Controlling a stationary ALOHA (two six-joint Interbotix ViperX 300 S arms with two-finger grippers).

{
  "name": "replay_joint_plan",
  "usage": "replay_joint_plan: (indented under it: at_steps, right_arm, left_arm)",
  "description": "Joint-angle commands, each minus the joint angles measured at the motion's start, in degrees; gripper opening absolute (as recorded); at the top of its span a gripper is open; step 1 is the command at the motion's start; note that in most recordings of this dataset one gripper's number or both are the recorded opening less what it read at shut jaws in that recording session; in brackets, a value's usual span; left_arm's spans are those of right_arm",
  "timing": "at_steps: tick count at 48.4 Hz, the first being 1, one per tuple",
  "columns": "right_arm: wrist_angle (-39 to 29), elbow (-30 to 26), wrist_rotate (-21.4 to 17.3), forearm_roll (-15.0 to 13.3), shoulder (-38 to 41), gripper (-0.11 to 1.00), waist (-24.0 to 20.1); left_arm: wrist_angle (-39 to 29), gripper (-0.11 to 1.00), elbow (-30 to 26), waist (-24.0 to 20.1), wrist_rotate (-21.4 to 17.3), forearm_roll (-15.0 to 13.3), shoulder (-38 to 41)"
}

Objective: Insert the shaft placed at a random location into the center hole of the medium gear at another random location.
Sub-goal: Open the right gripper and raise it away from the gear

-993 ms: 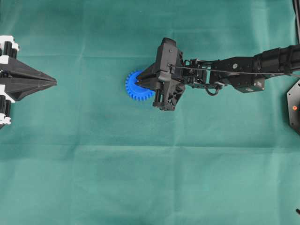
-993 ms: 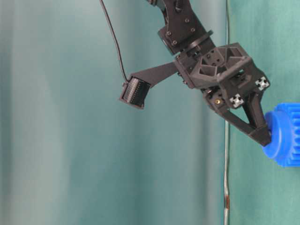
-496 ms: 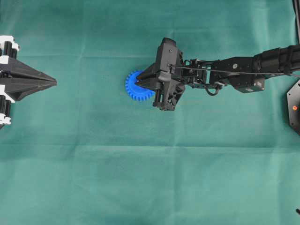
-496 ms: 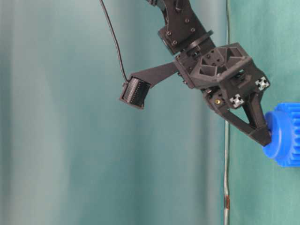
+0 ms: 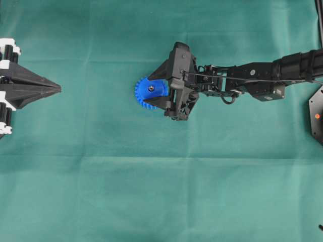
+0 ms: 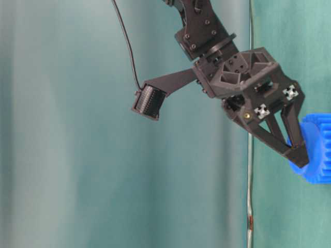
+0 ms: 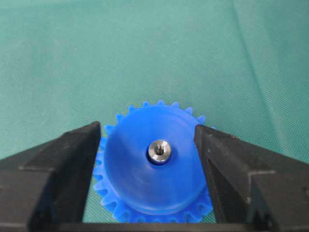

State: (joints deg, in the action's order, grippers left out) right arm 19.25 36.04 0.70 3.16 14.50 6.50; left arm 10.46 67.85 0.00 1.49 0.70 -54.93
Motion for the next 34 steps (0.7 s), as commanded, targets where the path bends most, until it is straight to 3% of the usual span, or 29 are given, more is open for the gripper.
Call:
replay_joint_plan:
  at_steps: [1, 34]
  right_arm:
    - [0.35, -0.62, -0.62, 0.18, -2.81, 0.78, -0.18]
    - [-4.92, 1.23, -0.53, 0.18, -16.00, 0.76, -0.18]
  left_arm:
    - [0.44, 0.00, -1.49, 0.00, 0.00, 0.18, 0.44]
    - [0.44, 0.00, -1.58, 0.00, 0.09, 0.18, 0.35]
